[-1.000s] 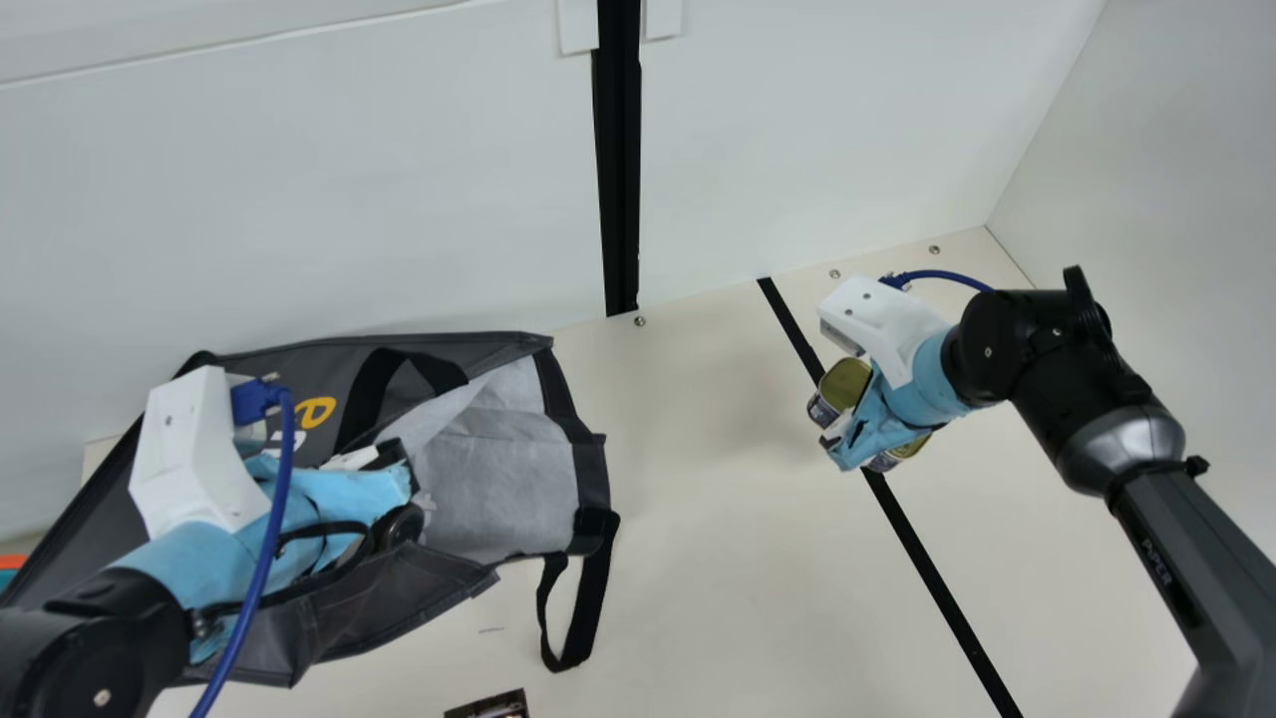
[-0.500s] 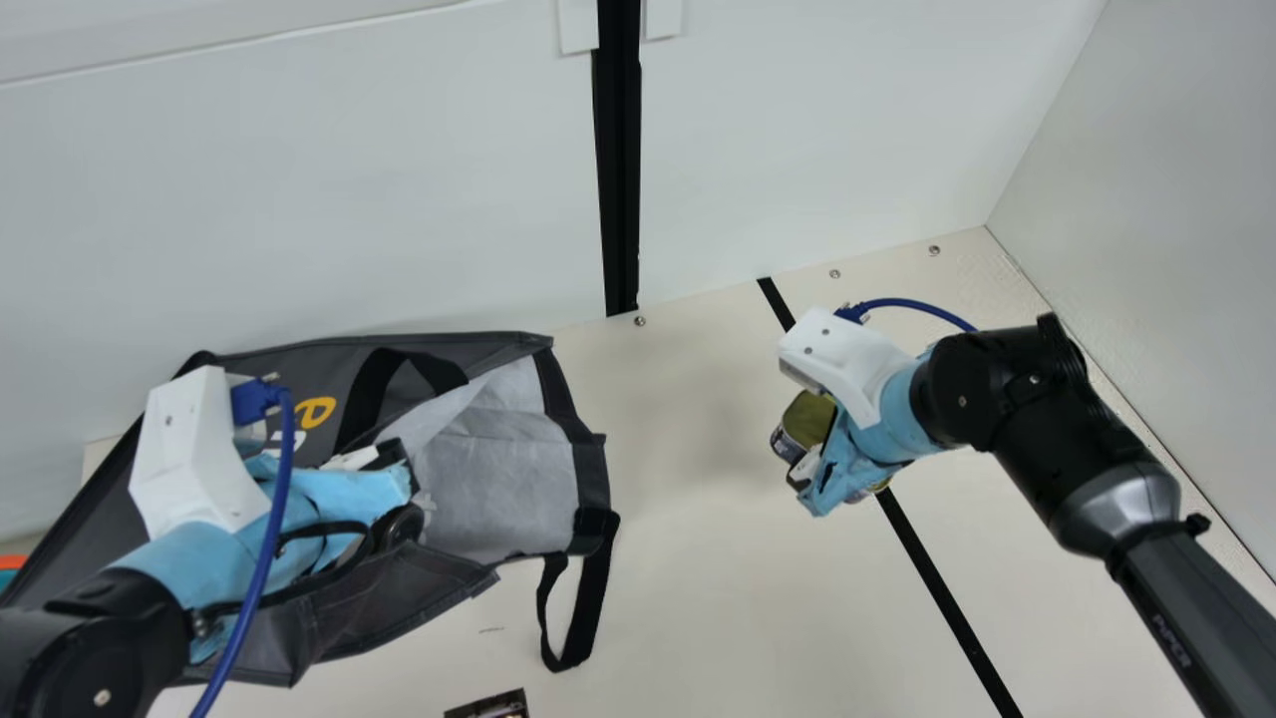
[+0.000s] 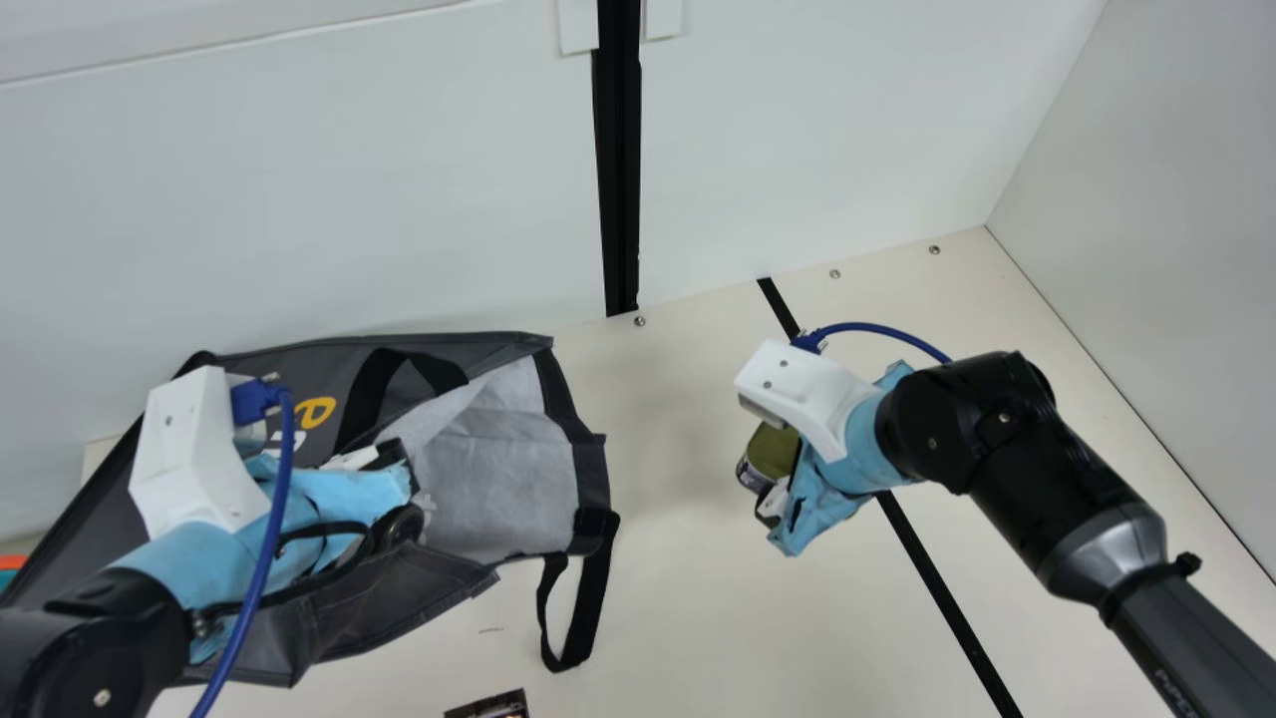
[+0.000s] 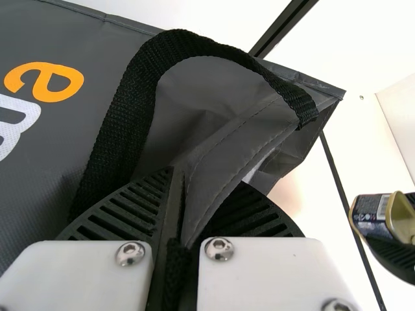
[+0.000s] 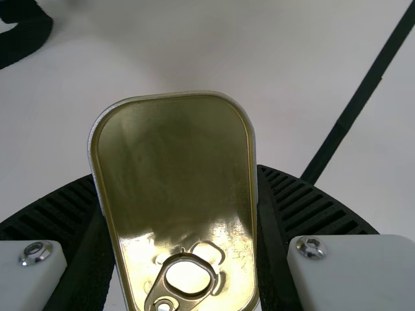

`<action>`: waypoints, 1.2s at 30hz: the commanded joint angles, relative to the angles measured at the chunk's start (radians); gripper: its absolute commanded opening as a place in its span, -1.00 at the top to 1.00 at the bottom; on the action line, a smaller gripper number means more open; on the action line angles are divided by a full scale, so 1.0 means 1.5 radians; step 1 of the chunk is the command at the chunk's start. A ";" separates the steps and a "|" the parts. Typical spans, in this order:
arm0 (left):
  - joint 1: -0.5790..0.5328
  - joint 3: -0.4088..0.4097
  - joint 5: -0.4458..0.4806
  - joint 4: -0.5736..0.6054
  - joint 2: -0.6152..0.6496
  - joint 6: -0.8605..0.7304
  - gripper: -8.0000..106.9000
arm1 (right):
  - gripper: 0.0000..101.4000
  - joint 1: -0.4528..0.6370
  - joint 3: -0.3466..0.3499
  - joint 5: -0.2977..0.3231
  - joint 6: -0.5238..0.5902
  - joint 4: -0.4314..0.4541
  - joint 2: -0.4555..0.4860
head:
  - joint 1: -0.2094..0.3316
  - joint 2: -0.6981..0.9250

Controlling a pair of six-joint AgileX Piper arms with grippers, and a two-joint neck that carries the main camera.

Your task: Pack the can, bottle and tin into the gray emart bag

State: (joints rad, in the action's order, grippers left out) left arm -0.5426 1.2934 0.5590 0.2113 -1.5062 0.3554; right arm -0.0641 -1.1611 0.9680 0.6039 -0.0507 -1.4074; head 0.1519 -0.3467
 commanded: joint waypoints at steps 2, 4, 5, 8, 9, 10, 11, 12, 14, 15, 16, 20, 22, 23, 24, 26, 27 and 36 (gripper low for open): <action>0.000 0.000 0.000 0.000 0.000 0.000 0.68 | 1.00 -0.017 0.002 0.001 -0.005 0.001 0.005 | 0.015 -0.002; 0.000 0.000 0.000 0.000 0.000 0.000 0.68 | 1.00 -0.028 0.004 0.003 -0.008 0.002 0.008 | 0.015 -0.002; 0.000 0.000 0.000 0.000 0.000 0.000 0.68 | 1.00 -0.034 0.005 0.004 -0.010 0.003 0.010 | 0.015 -0.002; 0.000 0.000 0.000 0.000 0.000 0.000 0.68 | 1.00 -0.052 0.007 0.008 -0.016 0.004 0.014 | 0.015 -0.002; 0.000 0.000 0.000 0.000 0.000 0.000 0.68 | 1.00 -0.058 0.007 0.009 -0.019 0.005 0.015 | 0.015 -0.002; 0.000 0.000 0.000 0.000 0.000 0.000 0.68 | 1.00 -0.064 0.008 0.010 -0.021 0.005 0.016 | 0.015 -0.002; 0.000 0.000 0.000 0.000 0.000 0.000 0.68 | 1.00 -0.070 0.008 0.011 -0.023 0.005 0.017 | 0.015 -0.002; 0.000 0.000 0.000 0.000 0.000 0.000 0.68 | 1.00 -0.076 0.008 0.012 -0.026 0.006 0.018 | 0.015 -0.002; 0.000 0.000 0.000 0.000 0.000 0.000 0.68 | 1.00 -0.088 0.008 0.013 -0.030 0.007 0.019 | 0.015 -0.002; 0.000 0.000 0.000 0.000 0.000 0.000 0.68 | 1.00 -0.093 0.009 0.013 -0.032 0.007 0.019 | 0.015 -0.002; 0.000 0.000 0.000 0.000 0.000 0.000 0.68 | 1.00 -0.097 0.009 0.013 -0.034 0.007 0.019 | 0.015 -0.002; 0.000 0.000 0.000 0.000 0.000 0.000 0.68 | 1.00 -0.114 0.010 0.008 -0.036 0.002 0.018 | 0.015 -0.002; 0.000 0.000 0.000 0.000 0.000 0.000 0.68 | 1.00 -0.119 0.011 0.002 -0.033 -0.005 0.019 | 0.015 -0.002; 0.000 0.000 0.000 0.000 0.000 0.000 0.68 | 1.00 -0.122 0.012 -0.001 -0.030 -0.008 0.019 | 0.015 -0.002; 0.000 0.000 0.000 0.000 0.000 0.000 0.68 | 1.00 -0.124 0.013 -0.004 -0.027 -0.013 0.020 | 0.015 -0.002; 0.000 0.000 0.000 0.000 0.000 0.000 0.68 | 1.00 -0.127 0.017 -0.012 -0.018 -0.023 0.021 | 0.015 -0.002; 0.000 0.000 0.000 0.000 0.000 0.000 0.68 | 1.00 -0.128 0.019 -0.015 -0.014 -0.027 0.021 | 0.015 -0.002; 0.000 0.000 0.000 0.000 0.000 0.000 0.68 | 1.00 -0.131 0.035 -0.047 0.039 -0.091 0.023 | 0.015 -0.002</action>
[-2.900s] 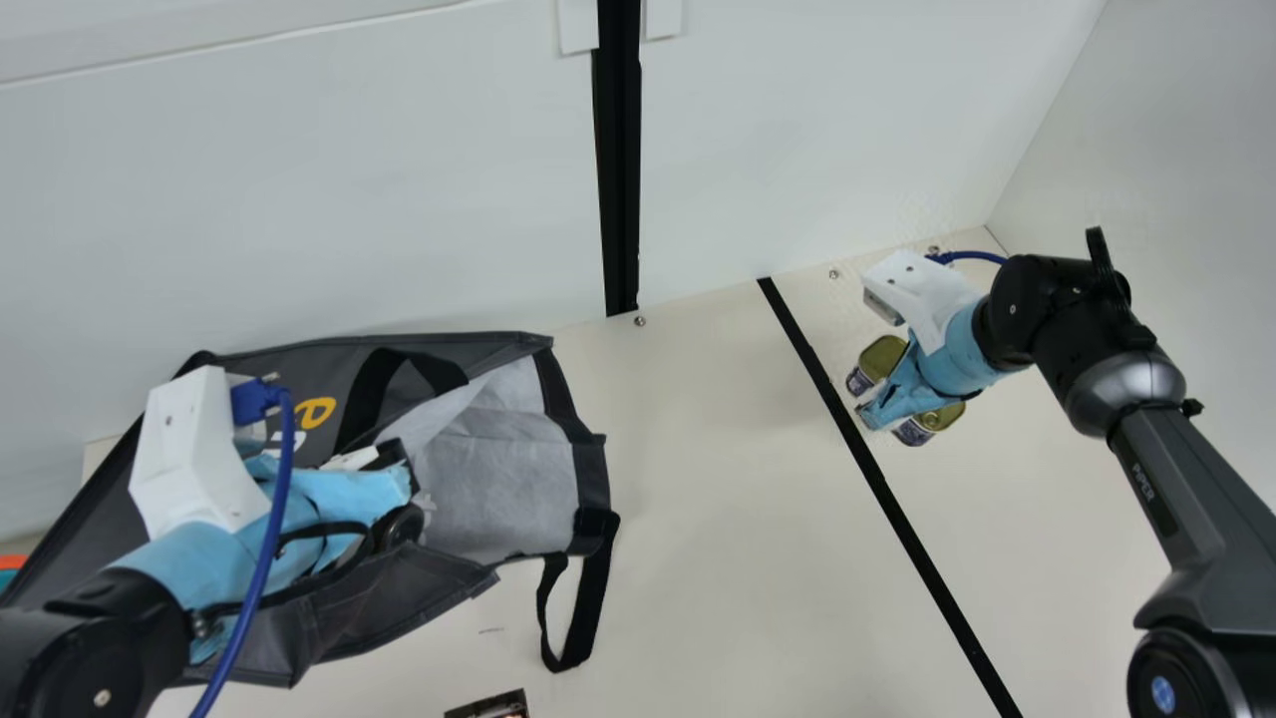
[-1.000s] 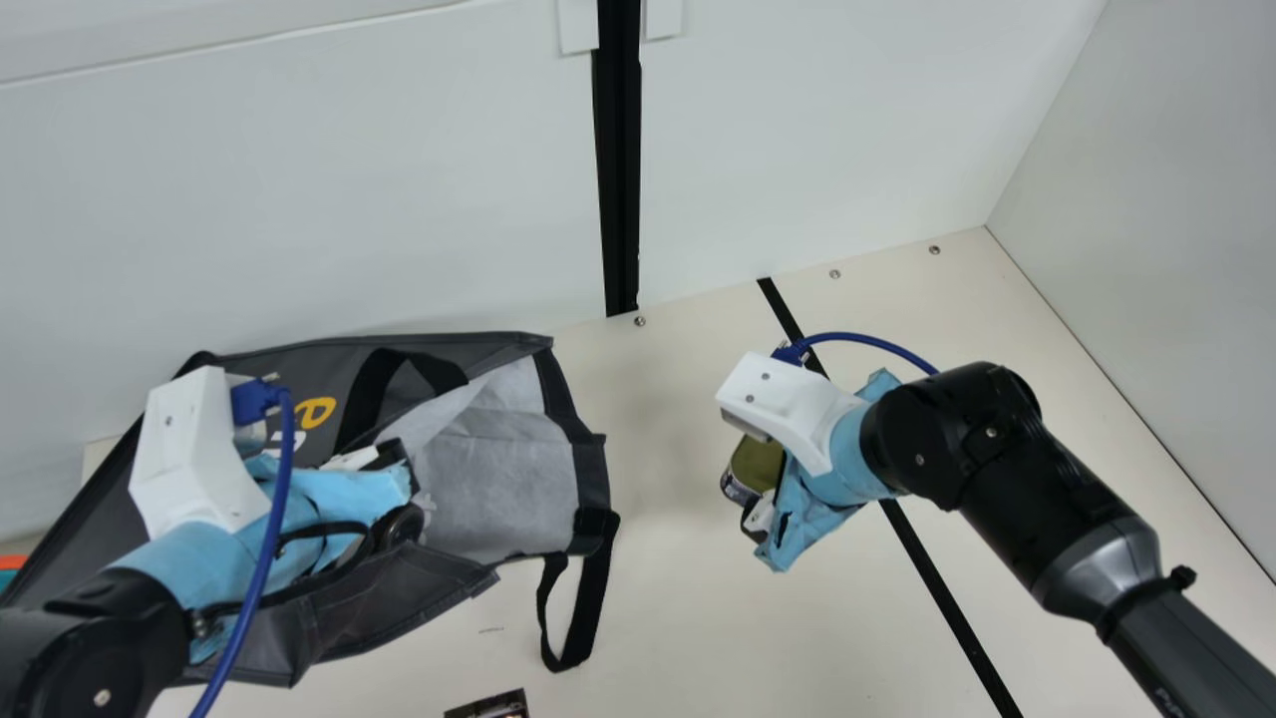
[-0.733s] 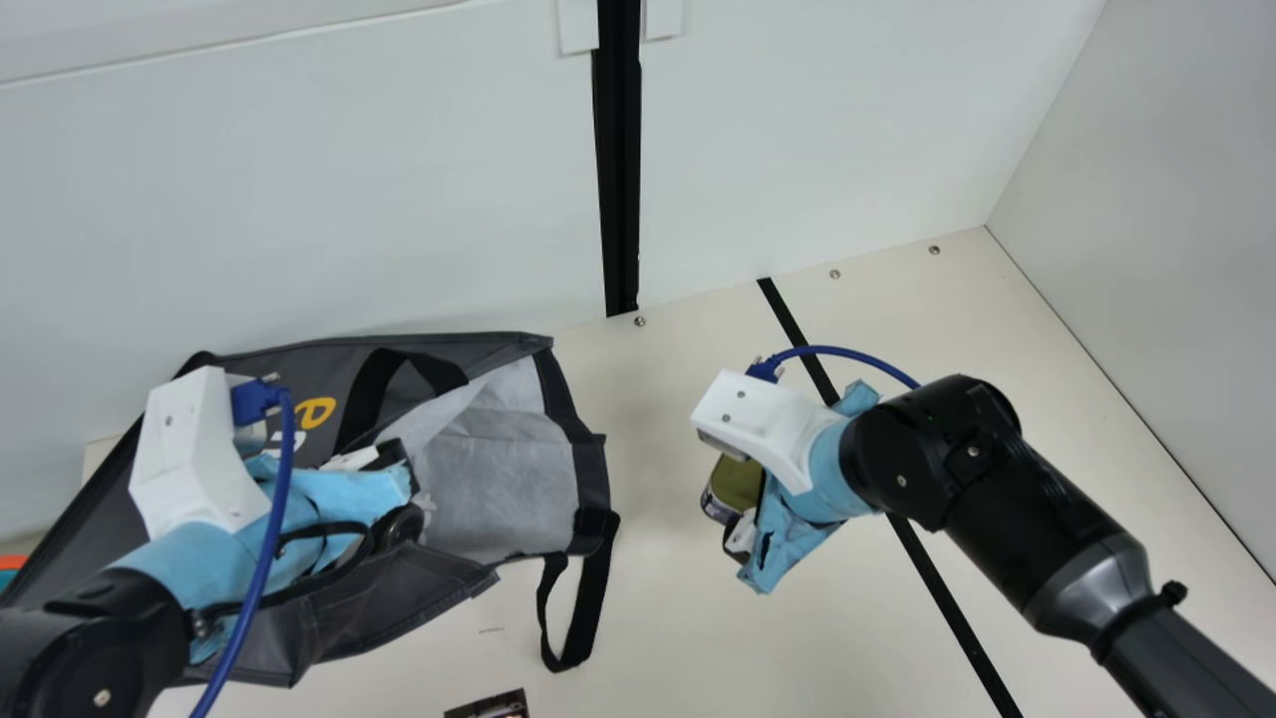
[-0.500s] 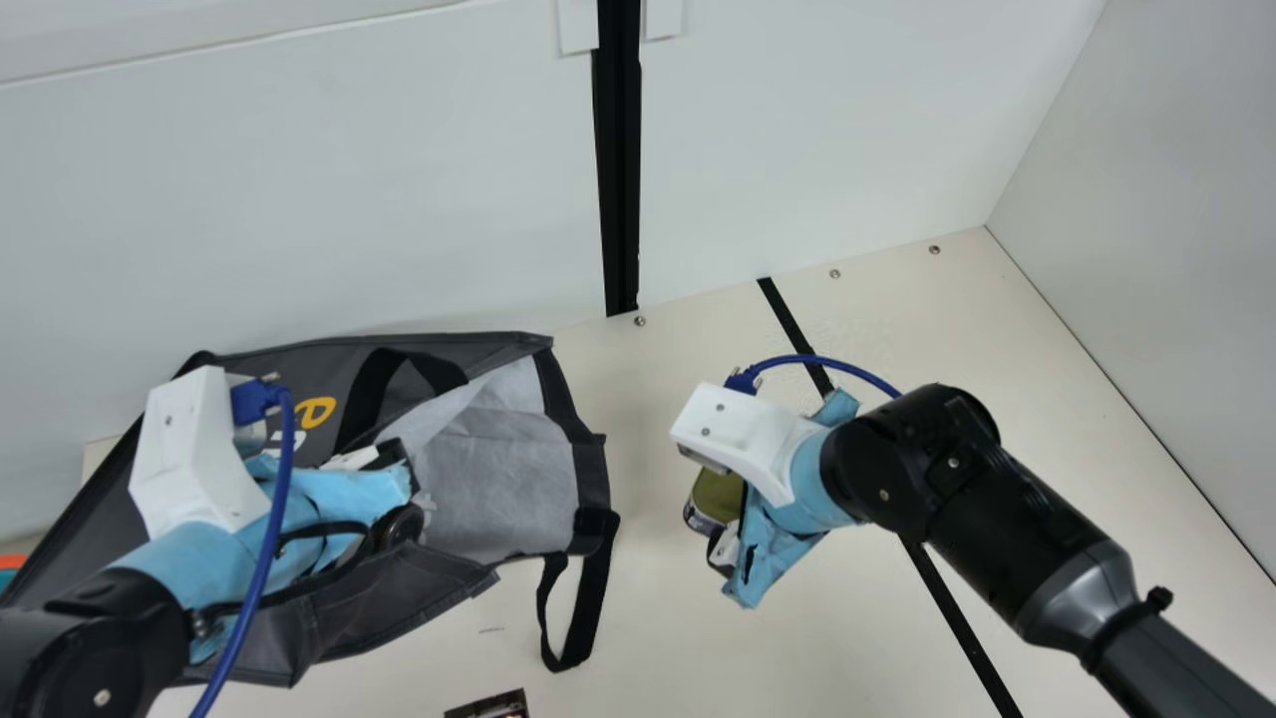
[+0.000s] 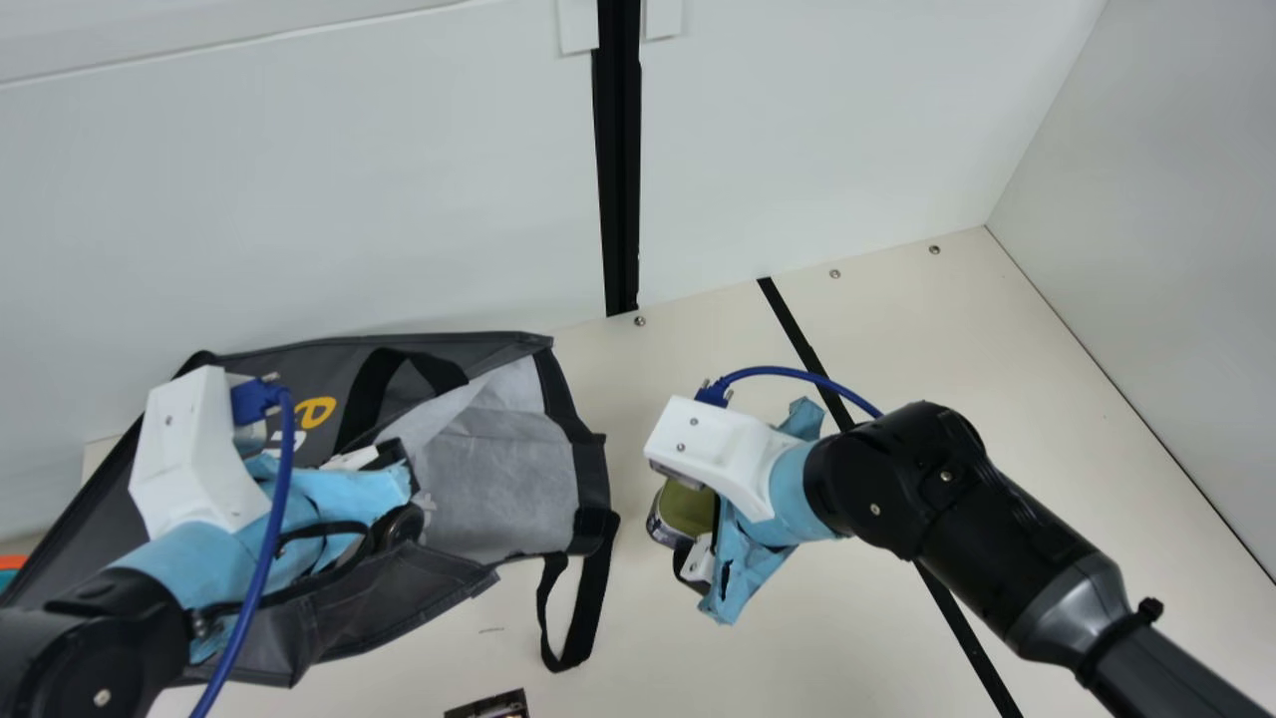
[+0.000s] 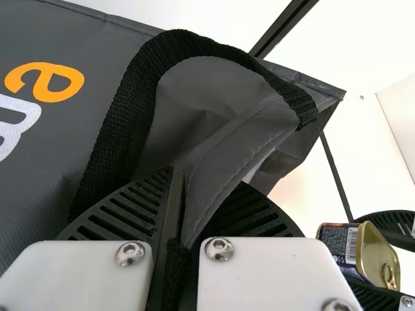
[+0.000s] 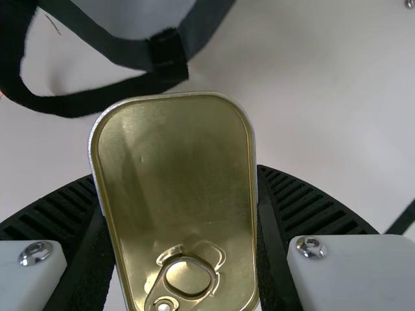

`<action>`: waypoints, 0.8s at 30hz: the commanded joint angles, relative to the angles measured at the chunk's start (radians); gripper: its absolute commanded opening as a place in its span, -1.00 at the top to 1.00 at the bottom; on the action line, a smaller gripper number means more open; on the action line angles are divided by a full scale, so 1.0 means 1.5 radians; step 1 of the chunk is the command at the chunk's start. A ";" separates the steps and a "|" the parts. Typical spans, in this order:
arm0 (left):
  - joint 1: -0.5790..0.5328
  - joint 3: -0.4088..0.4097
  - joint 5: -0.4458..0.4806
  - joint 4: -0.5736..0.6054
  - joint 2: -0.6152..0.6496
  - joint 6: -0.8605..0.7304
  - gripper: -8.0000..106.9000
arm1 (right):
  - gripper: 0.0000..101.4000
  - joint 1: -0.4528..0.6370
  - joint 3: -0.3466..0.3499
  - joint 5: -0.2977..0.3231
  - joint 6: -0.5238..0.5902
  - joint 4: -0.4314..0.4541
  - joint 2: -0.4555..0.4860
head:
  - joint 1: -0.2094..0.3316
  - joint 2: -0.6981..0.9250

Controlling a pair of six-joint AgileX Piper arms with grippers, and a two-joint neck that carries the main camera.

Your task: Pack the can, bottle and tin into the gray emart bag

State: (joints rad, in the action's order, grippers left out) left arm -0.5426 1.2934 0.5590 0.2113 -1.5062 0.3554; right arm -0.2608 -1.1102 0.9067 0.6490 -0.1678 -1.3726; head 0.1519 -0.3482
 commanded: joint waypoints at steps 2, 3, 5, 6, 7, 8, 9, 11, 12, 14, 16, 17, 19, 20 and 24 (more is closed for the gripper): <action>0.000 0.000 0.000 0.000 0.000 0.000 0.68 | 1.00 0.001 0.004 -0.014 0.024 -0.032 -0.001 | 0.015 -0.001; 0.000 0.000 0.000 0.000 0.000 0.000 0.68 | 1.00 0.001 0.007 -0.018 0.032 -0.042 -0.001 | 0.015 -0.001; 0.000 0.000 0.000 0.000 0.000 0.000 0.68 | 1.00 0.001 0.011 -0.026 0.050 -0.063 -0.001 | 0.015 -0.001; 0.000 0.000 0.000 0.000 0.000 0.000 0.68 | 1.00 0.002 0.012 -0.030 0.060 -0.074 -0.001 | 0.015 -0.001; 0.000 0.000 0.000 0.000 0.000 0.000 0.68 | 1.00 0.002 0.014 -0.034 0.070 -0.085 -0.001 | 0.015 -0.001; 0.000 0.000 0.000 0.000 0.000 0.000 0.68 | 1.00 0.003 0.017 -0.038 0.080 -0.096 0.000 | 0.015 -0.001; 0.000 0.000 0.000 0.000 0.000 0.000 0.68 | 1.00 0.003 0.019 -0.042 0.090 -0.108 0.000 | 0.015 -0.001; 0.000 0.000 0.000 0.000 0.000 0.000 0.68 | 1.00 0.004 0.023 -0.050 0.110 -0.132 0.000 | 0.015 -0.001; 0.000 0.000 0.000 0.000 0.000 0.000 0.68 | 1.00 0.005 0.025 -0.053 0.121 -0.143 0.000 | 0.015 -0.001; 0.000 0.000 0.000 0.000 0.000 0.000 0.68 | 1.00 0.006 0.028 -0.060 0.140 -0.165 -0.001 | 0.015 -0.001; 0.000 0.000 0.000 0.000 0.000 0.000 0.68 | 1.00 0.008 0.032 -0.067 0.160 -0.186 -0.003 | 0.015 -0.001; 0.000 0.000 0.000 0.000 0.000 0.000 0.68 | 1.00 0.008 0.033 -0.071 0.170 -0.196 -0.004 | 0.015 -0.001; 0.000 0.000 0.000 0.000 0.000 0.000 0.68 | 1.00 0.008 0.036 -0.079 0.188 -0.215 -0.006 | 0.015 -0.001; 0.000 0.000 0.000 0.000 0.000 0.000 0.68 | 1.00 0.008 0.037 -0.082 0.196 -0.224 -0.008 | 0.015 -0.001; 0.000 0.000 0.000 0.000 0.000 0.000 0.68 | 1.00 0.009 0.039 -0.094 0.228 -0.256 -0.014 | 0.015 -0.001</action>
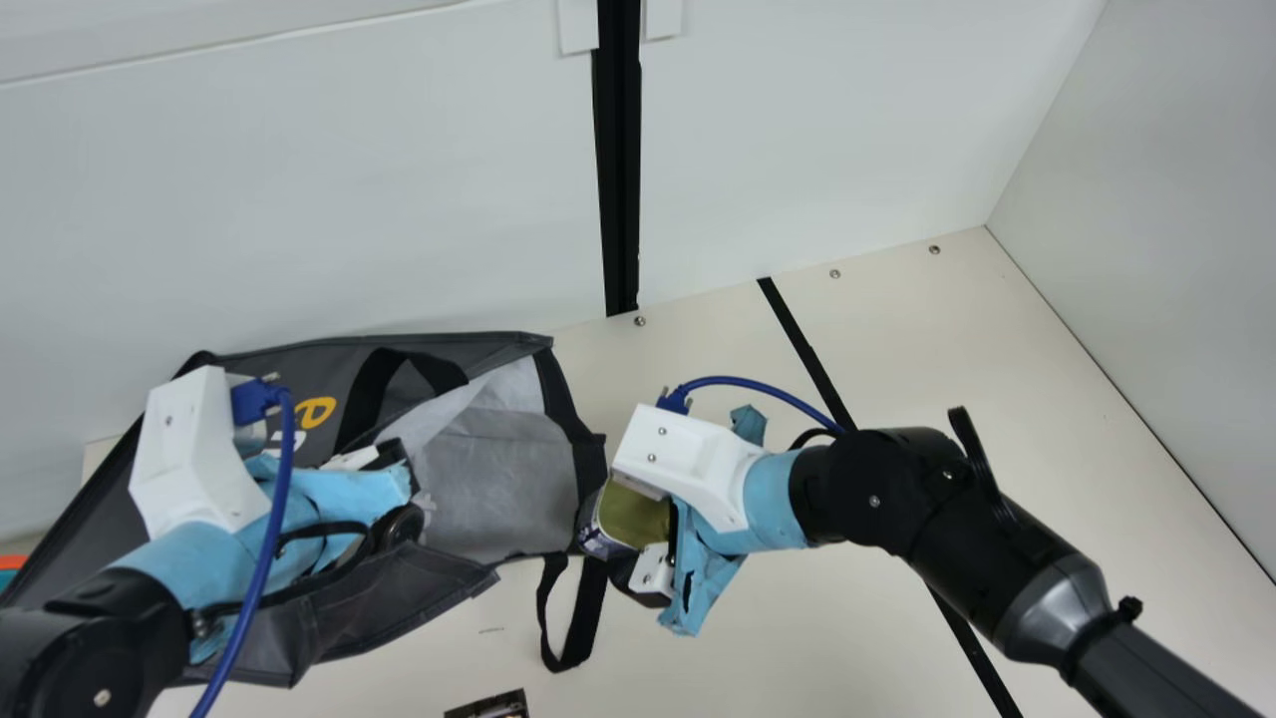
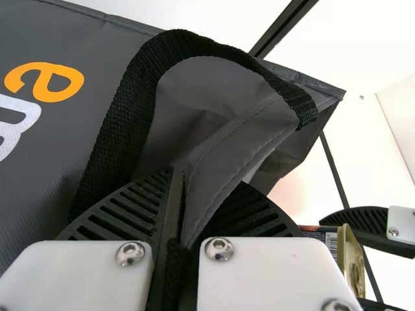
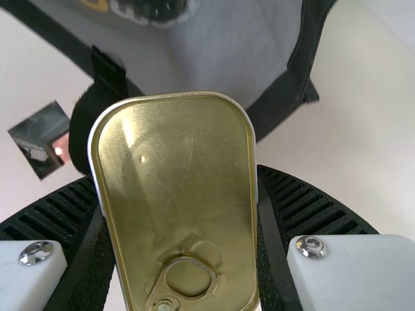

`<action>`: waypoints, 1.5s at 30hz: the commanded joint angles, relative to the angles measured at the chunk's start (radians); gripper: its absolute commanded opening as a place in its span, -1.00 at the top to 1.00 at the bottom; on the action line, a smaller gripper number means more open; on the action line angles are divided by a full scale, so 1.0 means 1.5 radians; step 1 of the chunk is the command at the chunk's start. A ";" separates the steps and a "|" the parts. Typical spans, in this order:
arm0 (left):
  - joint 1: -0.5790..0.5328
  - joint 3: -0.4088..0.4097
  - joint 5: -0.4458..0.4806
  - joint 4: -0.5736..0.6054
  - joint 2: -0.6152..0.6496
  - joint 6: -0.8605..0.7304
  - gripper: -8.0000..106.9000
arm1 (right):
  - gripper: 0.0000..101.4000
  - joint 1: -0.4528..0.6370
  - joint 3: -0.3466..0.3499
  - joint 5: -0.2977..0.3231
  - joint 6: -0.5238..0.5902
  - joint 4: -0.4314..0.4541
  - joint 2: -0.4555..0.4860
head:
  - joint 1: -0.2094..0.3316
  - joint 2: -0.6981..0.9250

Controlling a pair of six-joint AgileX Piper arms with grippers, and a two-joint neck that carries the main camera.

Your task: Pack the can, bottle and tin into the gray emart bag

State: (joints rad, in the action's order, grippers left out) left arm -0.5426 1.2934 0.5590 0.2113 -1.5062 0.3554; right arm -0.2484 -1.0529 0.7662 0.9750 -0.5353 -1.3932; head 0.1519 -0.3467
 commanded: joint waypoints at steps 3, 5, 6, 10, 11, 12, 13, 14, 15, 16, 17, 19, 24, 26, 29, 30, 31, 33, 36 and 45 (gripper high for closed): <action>0.000 0.000 0.000 0.000 0.000 0.000 0.68 | 1.00 0.000 0.001 -0.009 0.035 -0.037 -0.007 | 0.015 -0.002; 0.000 0.000 0.000 0.000 0.000 0.000 0.68 | 1.00 -0.002 0.001 -0.015 0.053 -0.054 -0.011 | 0.015 -0.002; 0.000 0.000 0.000 0.000 0.000 0.000 0.68 | 1.00 -0.002 0.000 -0.018 0.062 -0.062 -0.013 | 0.015 -0.002; 0.000 0.000 0.000 0.000 0.000 0.000 0.68 | 1.00 -0.005 0.001 -0.028 0.100 -0.092 -0.022 | 0.015 -0.002; 0.000 0.000 0.000 0.000 0.000 0.000 0.68 | 1.00 -0.006 0.001 -0.031 0.109 -0.099 -0.024 | 0.015 -0.002; 0.000 0.000 0.000 0.000 0.000 0.000 0.68 | 1.00 -0.006 0.000 -0.032 0.117 -0.105 -0.027 | 0.015 -0.002; 0.000 0.000 0.000 0.000 0.000 0.000 0.68 | 1.00 -0.007 0.000 -0.034 0.126 -0.112 -0.030 | 0.015 -0.002; 0.000 0.000 0.000 0.000 0.000 0.000 0.68 | 1.00 -0.007 -0.001 -0.036 0.135 -0.118 -0.033 | 0.015 -0.002; 0.000 0.000 0.000 0.000 0.000 0.000 0.68 | 1.00 -0.007 -0.001 -0.038 0.142 -0.123 -0.036 | 0.015 -0.002; 0.000 0.000 0.000 0.000 0.000 0.000 0.68 | 1.00 -0.008 -0.002 -0.039 0.150 -0.130 -0.039 | 0.015 -0.002; 0.000 0.000 0.000 0.000 0.000 0.000 0.68 | 1.00 -0.008 -0.004 -0.040 0.158 -0.136 -0.042 | 0.015 -0.002; 0.000 0.000 0.000 0.000 0.000 0.000 0.68 | 1.00 -0.008 -0.007 -0.041 0.171 -0.146 -0.049 | 0.015 -0.002; 0.000 0.000 0.000 0.000 0.000 0.000 0.68 | 1.00 -0.009 -0.020 -0.044 0.203 -0.171 -0.069 | 0.015 -0.002; 0.000 0.000 0.000 0.000 0.000 0.000 0.68 | 1.00 -0.011 -0.026 -0.045 0.213 -0.180 -0.077 | 0.015 -0.002; 0.000 0.000 0.000 0.000 0.000 0.000 0.68 | 1.00 -0.013 -0.035 -0.046 0.227 -0.192 -0.090 | 0.015 -0.002; 0.000 0.000 0.000 0.000 0.000 0.000 0.68 | 1.00 -0.013 -0.038 -0.046 0.231 -0.195 -0.094 | 0.015 -0.002; 0.000 0.000 0.000 0.000 0.000 0.000 0.68 | 1.00 -0.014 -0.042 -0.046 0.235 -0.199 -0.098 | 0.015 -0.002; 0.000 0.000 0.000 0.000 0.000 0.000 0.68 | 1.00 -0.015 -0.048 -0.047 0.241 -0.205 -0.106 | 0.015 -0.002; 0.000 0.000 0.000 0.000 0.000 0.000 0.68 | 1.00 -0.018 -0.059 -0.047 0.249 -0.213 -0.118 | 0.015 -0.002; 0.000 0.000 0.000 0.000 0.000 0.000 0.68 | 1.00 -0.028 -0.089 -0.046 0.263 -0.233 -0.148 | 0.015 -0.002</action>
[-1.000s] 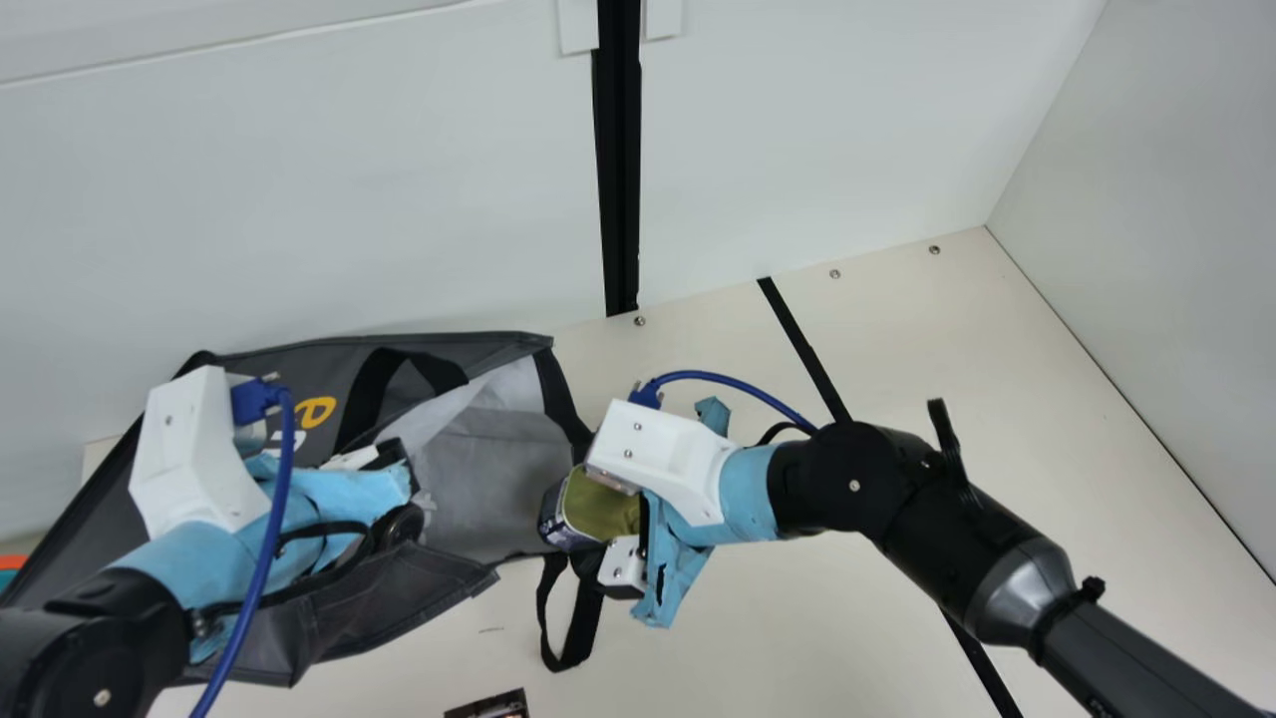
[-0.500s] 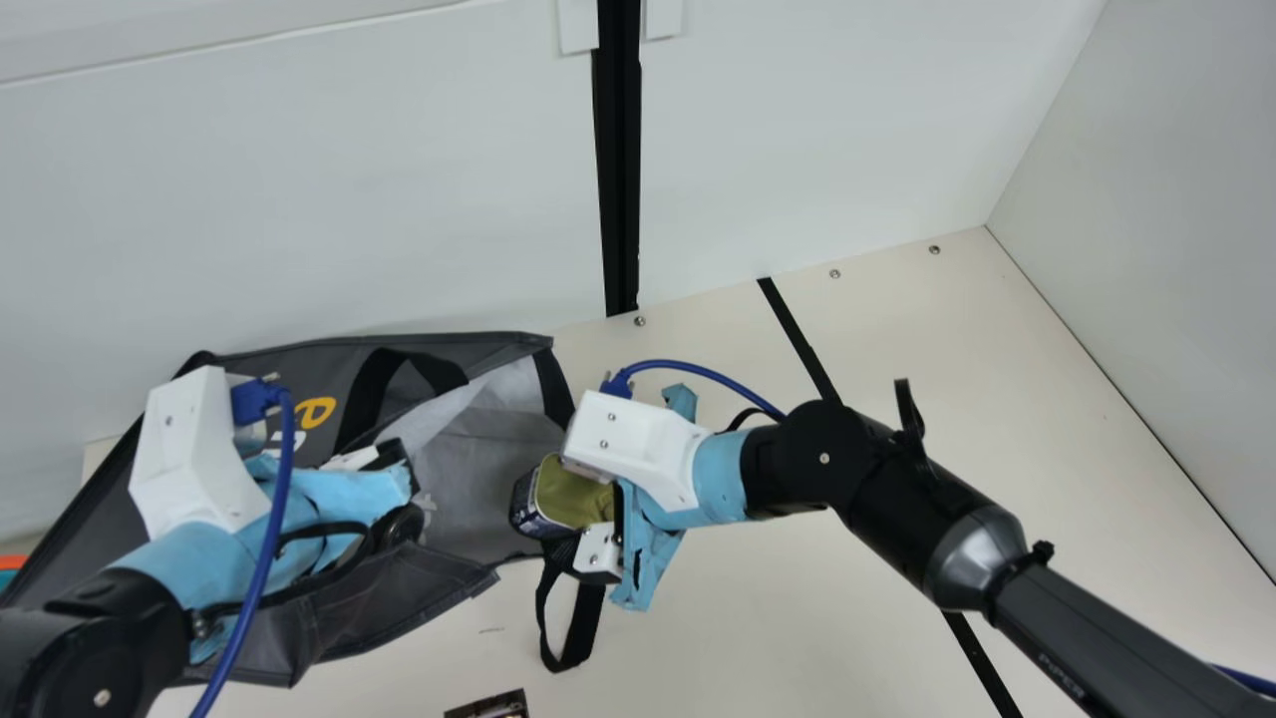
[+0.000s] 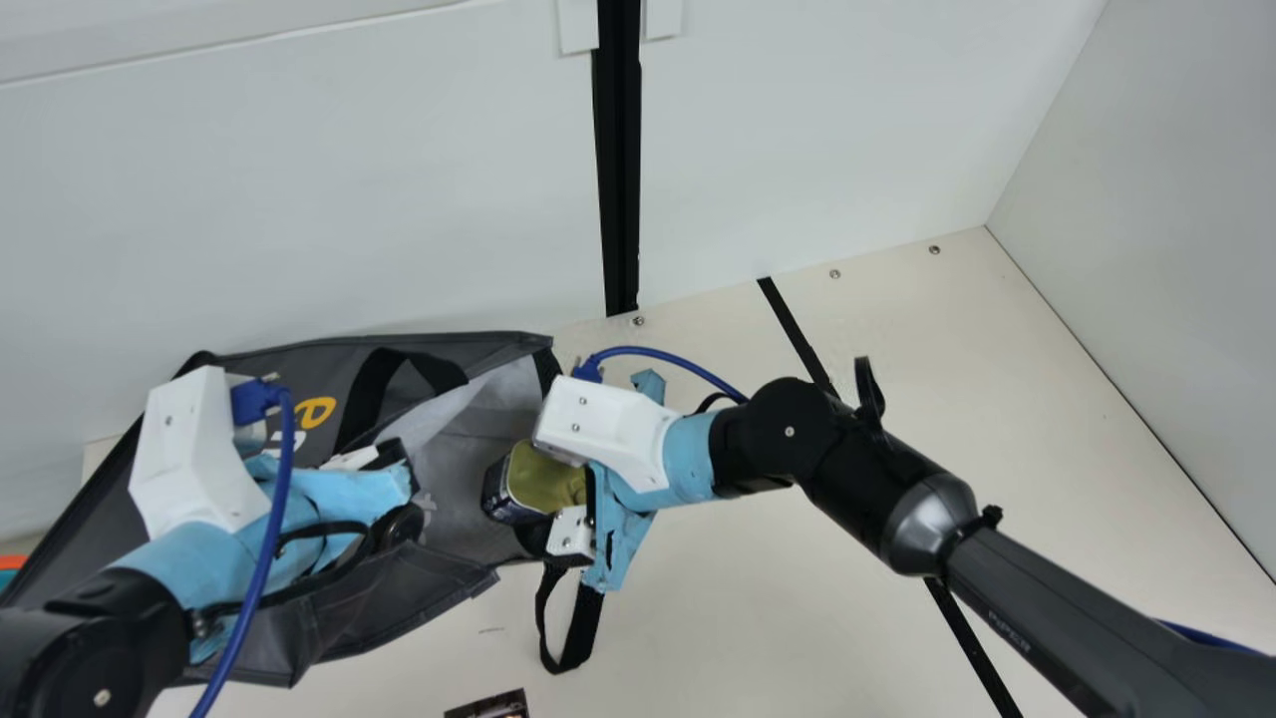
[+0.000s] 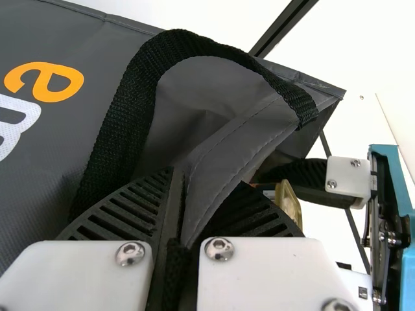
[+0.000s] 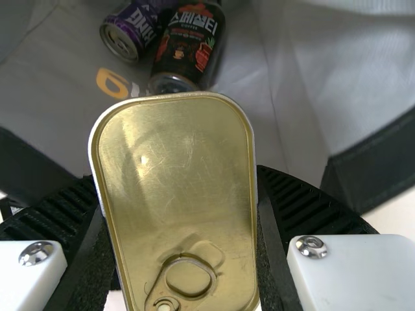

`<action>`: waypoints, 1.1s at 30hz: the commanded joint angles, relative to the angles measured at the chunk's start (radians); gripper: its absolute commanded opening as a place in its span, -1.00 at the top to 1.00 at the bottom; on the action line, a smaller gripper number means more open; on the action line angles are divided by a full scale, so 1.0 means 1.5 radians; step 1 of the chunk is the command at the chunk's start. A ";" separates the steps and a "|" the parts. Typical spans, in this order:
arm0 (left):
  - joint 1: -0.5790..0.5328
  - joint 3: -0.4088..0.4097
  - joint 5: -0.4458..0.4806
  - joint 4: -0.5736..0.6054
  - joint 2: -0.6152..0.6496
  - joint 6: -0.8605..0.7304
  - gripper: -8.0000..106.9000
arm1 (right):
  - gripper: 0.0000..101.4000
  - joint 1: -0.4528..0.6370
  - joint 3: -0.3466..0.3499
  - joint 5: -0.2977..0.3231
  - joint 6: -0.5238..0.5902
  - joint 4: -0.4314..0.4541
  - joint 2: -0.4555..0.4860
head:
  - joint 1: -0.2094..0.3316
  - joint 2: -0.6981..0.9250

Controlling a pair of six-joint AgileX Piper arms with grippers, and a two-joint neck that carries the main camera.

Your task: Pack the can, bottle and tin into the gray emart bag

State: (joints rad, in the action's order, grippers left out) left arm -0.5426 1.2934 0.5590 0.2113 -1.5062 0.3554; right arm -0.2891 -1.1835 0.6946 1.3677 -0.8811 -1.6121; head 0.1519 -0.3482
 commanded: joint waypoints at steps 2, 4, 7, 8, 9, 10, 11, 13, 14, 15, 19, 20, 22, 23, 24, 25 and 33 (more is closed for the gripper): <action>0.000 0.000 0.000 0.000 0.000 0.000 0.68 | 1.00 -0.004 -0.009 0.001 0.003 -0.007 -0.008 | 0.015 -0.001; 0.000 0.000 0.000 0.000 0.000 0.000 0.68 | 1.00 -0.008 -0.015 0.000 0.004 -0.011 -0.015 | 0.015 -0.001; 0.000 0.000 0.000 0.000 0.000 0.000 0.68 | 1.00 -0.013 -0.023 -0.002 0.006 -0.018 -0.025 | 0.015 -0.001; 0.000 0.000 0.000 0.000 0.000 0.000 0.68 | 1.00 -0.015 -0.026 -0.003 0.007 -0.020 -0.028 | 0.015 -0.001; 0.000 0.000 0.000 0.000 0.000 0.000 0.68 | 1.00 -0.016 -0.029 -0.003 0.007 -0.022 -0.031 | 0.015 -0.001; 0.000 0.000 0.000 0.000 0.000 0.000 0.68 | 1.00 -0.018 -0.032 -0.004 0.008 -0.023 -0.035 | 0.015 -0.001; 0.000 0.000 0.000 0.000 0.000 0.000 0.68 | 1.00 -0.019 -0.034 -0.004 0.008 -0.025 -0.038 | 0.015 -0.001; 0.000 0.000 0.000 0.000 0.000 0.000 0.68 | 1.00 -0.023 -0.040 -0.006 0.009 -0.029 -0.046 | 0.015 -0.001; 0.000 0.000 0.000 0.000 0.000 0.000 0.68 | 1.00 -0.024 -0.042 -0.006 0.010 -0.031 -0.049 | 0.015 -0.001; 0.000 0.000 0.000 0.000 0.000 0.000 0.68 | 1.00 -0.026 -0.045 -0.007 0.011 -0.033 -0.054 | 0.015 -0.001; 0.000 0.000 0.000 0.000 0.000 0.000 0.68 | 1.00 -0.032 -0.056 -0.010 0.013 -0.039 -0.069 | 0.015 -0.001; 0.000 0.000 0.000 0.000 0.000 0.000 0.68 | 1.00 -0.033 -0.059 -0.010 0.012 -0.040 -0.073 | 0.015 -0.001; 0.000 0.000 0.000 0.000 0.000 0.000 0.68 | 1.00 -0.036 -0.066 -0.011 0.012 -0.042 -0.081 | 0.015 -0.001; 0.000 0.000 0.000 0.000 0.000 0.000 0.68 | 1.00 -0.037 -0.068 -0.011 0.012 -0.043 -0.084 | 0.015 -0.001; 0.000 0.000 0.000 0.000 0.000 0.000 0.68 | 1.00 -0.039 -0.072 -0.011 0.012 -0.044 -0.088 | 0.015 -0.001; 0.000 0.000 0.000 0.000 0.000 0.000 0.68 | 1.00 -0.040 -0.075 -0.012 0.012 -0.045 -0.092 | 0.015 -0.001; 0.000 0.000 0.000 0.000 0.000 0.000 0.68 | 1.00 -0.048 -0.100 -0.015 0.014 -0.053 -0.120 | 0.015 -0.001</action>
State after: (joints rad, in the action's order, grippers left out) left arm -0.5426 1.2934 0.5590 0.2113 -1.5062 0.3554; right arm -0.3604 -1.3323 0.6736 1.3877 -0.9598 -1.7898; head 0.1519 -0.3482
